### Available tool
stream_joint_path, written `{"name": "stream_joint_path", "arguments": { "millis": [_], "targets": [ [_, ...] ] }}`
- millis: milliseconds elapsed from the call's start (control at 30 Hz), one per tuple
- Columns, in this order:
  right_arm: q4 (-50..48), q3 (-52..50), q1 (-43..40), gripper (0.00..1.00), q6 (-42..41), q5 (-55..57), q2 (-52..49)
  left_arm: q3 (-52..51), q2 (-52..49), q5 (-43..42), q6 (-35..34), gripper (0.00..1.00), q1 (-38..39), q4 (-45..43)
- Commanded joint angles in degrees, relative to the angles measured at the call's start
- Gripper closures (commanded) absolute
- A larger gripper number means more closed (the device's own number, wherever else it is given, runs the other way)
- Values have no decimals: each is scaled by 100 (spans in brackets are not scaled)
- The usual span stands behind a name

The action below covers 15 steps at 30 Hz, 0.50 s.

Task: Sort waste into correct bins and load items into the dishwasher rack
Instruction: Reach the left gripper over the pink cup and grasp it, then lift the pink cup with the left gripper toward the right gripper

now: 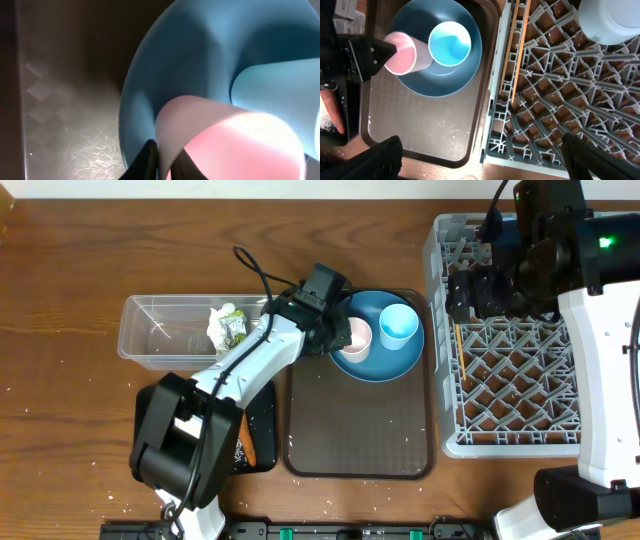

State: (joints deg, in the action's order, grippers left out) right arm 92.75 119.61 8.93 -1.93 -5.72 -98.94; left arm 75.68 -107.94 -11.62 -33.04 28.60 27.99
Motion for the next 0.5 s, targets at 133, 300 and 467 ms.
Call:
{"name": "stream_joint_path", "arguments": {
  "millis": [133, 300, 467],
  "targets": [
    [4, 26, 13, 1, -37, 35, 46, 37, 769, 72, 17, 94, -28, -22],
    [4, 26, 13, 1, -37, 35, 46, 37, 1539, 2, 44, 94, -35, 17],
    [4, 26, 13, 1, -37, 35, 46, 37, 2555, -1147, 151, 94, -367, 61]
  ]
}}
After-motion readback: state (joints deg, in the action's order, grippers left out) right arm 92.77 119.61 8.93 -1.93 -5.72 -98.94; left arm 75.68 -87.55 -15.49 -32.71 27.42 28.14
